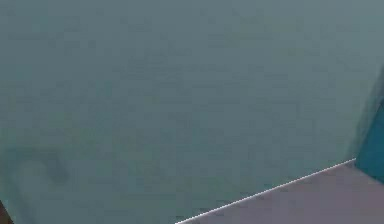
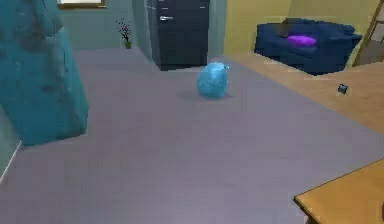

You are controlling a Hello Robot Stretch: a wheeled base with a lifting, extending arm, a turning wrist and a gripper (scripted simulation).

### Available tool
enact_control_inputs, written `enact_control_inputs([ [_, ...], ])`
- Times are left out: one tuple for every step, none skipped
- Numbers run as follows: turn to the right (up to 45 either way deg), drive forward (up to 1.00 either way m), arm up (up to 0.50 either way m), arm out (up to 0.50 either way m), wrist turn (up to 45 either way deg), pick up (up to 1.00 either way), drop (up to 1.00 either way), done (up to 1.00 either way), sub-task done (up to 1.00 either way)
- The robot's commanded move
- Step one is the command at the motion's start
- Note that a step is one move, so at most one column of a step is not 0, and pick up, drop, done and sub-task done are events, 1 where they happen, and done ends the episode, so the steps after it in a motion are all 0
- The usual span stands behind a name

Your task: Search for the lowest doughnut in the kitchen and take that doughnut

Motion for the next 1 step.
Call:
enact_control_inputs([
  [45.0,0.00,0.00,0.00,0.0,0.00,0.00,0.00,0.00],
])
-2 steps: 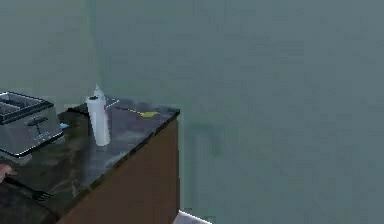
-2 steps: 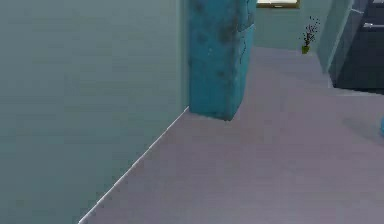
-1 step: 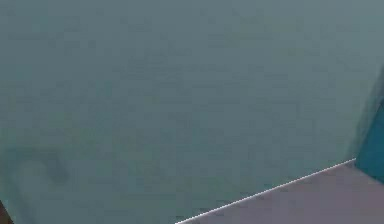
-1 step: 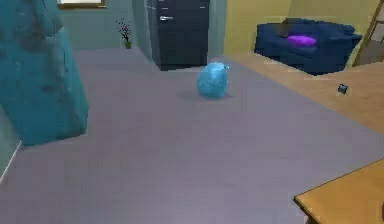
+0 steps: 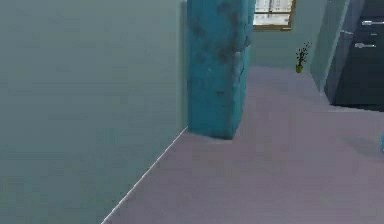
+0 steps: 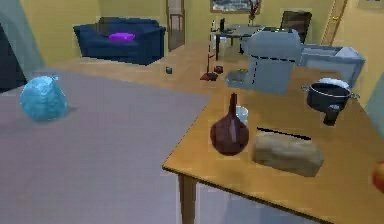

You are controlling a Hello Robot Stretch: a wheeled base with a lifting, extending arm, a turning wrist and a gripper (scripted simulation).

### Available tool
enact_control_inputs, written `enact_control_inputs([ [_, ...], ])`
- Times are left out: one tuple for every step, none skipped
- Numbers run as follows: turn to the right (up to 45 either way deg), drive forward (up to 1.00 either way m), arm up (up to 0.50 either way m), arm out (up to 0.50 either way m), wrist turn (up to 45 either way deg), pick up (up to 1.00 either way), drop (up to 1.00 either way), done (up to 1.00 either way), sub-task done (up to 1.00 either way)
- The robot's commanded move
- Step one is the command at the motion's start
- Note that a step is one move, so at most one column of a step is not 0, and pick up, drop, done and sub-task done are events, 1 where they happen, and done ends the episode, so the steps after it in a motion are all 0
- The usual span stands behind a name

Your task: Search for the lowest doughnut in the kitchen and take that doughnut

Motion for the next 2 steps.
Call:
enact_control_inputs([
  [36.0,0.00,0.00,0.00,0.0,0.00,0.00,0.00,0.00],
  [0.0,1.00,0.00,0.00,0.0,0.00,0.00,0.00,0.00],
])
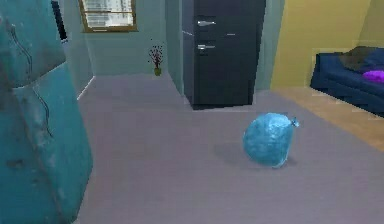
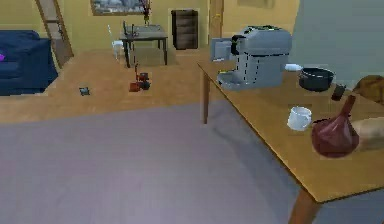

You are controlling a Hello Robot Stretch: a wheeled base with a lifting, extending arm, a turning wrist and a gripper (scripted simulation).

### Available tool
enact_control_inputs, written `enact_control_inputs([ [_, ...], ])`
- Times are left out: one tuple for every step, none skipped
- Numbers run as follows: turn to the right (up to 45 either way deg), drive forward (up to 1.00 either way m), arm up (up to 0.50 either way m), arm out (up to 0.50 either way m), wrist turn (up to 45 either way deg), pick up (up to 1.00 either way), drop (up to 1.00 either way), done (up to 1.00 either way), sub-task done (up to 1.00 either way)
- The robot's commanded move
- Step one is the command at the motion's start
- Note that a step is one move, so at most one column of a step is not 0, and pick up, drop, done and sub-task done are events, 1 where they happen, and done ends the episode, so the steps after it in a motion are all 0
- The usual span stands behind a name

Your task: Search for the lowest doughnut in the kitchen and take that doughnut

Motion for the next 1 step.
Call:
enact_control_inputs([
  [27.0,0.00,0.00,0.00,0.0,0.00,0.00,0.00,0.00],
])
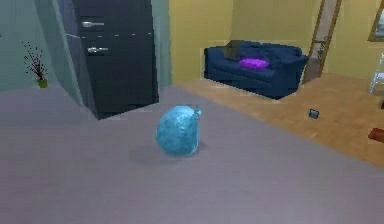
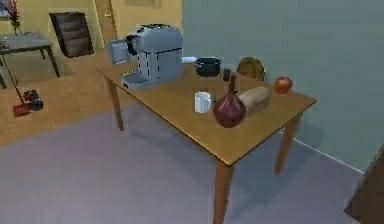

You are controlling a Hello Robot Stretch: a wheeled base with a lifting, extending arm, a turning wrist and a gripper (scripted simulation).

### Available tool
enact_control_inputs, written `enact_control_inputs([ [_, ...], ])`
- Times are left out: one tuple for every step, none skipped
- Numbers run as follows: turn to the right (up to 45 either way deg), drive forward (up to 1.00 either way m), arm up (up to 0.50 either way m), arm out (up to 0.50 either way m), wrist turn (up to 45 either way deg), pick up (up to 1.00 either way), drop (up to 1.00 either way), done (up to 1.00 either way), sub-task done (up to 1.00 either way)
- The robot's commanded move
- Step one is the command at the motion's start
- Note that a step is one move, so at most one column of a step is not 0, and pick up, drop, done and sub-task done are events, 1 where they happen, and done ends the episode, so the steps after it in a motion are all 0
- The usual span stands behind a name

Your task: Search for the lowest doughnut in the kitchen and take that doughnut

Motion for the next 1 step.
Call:
enact_control_inputs([
  [0.0,0.10,0.00,0.00,0.0,0.00,0.00,0.00,0.00],
])
